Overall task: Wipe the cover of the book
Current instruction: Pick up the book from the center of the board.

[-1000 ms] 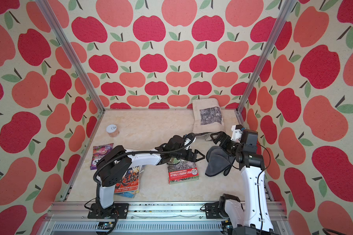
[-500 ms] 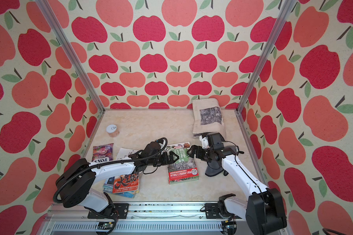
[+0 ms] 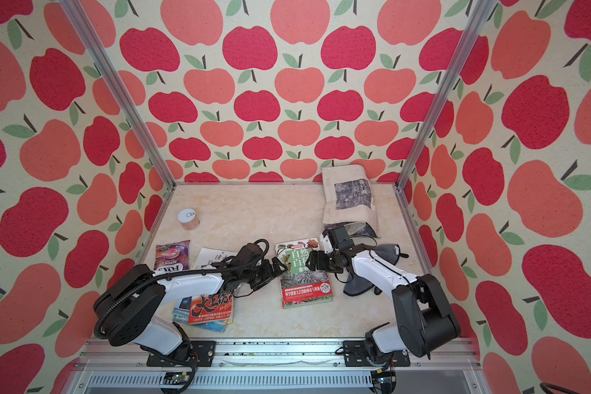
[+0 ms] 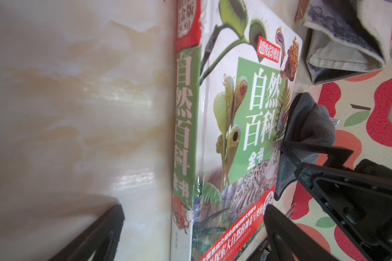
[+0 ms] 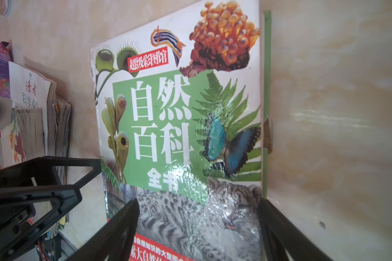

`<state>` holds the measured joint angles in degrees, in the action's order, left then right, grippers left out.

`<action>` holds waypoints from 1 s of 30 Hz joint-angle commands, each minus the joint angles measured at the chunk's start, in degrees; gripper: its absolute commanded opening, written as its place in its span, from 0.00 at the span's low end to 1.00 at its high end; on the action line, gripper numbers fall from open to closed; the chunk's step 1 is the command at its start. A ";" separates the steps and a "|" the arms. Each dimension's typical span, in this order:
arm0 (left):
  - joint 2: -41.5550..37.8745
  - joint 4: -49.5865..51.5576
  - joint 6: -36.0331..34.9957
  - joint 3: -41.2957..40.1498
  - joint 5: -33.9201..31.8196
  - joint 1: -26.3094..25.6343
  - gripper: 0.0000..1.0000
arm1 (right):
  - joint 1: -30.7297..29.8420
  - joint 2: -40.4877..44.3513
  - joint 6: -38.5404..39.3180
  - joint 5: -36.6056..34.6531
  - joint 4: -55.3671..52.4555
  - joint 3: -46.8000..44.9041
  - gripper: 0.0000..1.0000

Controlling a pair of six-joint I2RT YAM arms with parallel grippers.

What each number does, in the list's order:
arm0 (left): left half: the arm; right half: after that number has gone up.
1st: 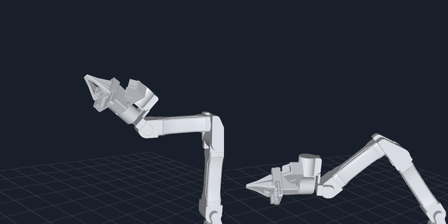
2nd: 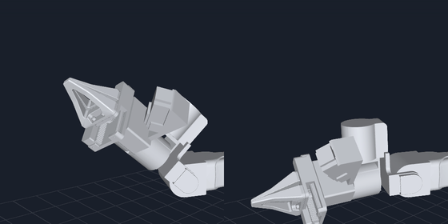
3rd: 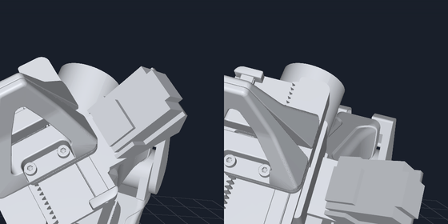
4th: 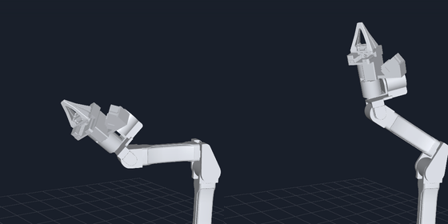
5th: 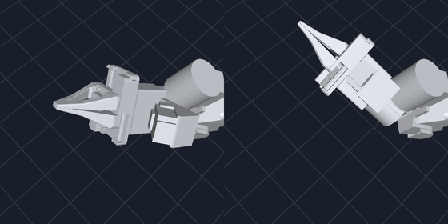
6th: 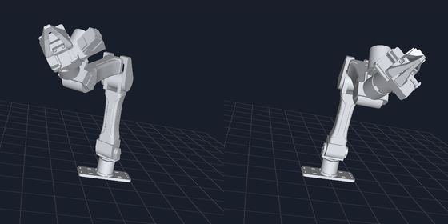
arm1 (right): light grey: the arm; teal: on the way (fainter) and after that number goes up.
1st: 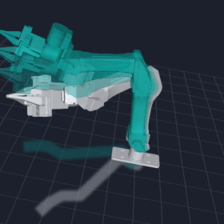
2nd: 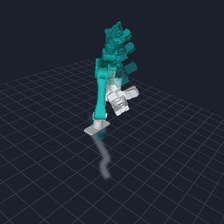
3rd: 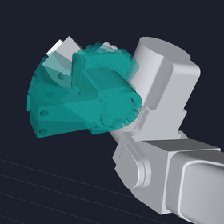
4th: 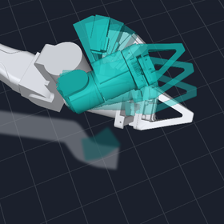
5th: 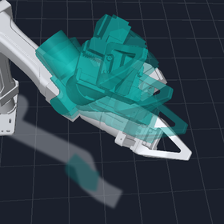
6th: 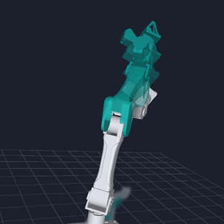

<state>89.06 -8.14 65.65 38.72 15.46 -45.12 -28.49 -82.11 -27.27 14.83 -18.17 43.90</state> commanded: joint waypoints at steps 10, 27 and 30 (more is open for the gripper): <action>11.45 -11.22 6.41 -0.83 6.05 0.13 0.99 | -0.60 -9.28 -0.45 0.58 6.10 -5.40 0.84; 7.57 -25.79 2.18 4.17 12.52 1.87 0.95 | -2.93 -14.73 -12.94 16.57 29.72 -13.88 0.83; 2.45 -14.52 -2.45 4.57 10.26 2.90 0.72 | -2.92 -11.78 -12.66 16.16 28.11 -13.84 0.83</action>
<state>97.23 -29.32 68.75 39.33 25.76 -42.50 -28.75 -93.06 -35.99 23.09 22.33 33.36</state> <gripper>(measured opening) 0.738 0.829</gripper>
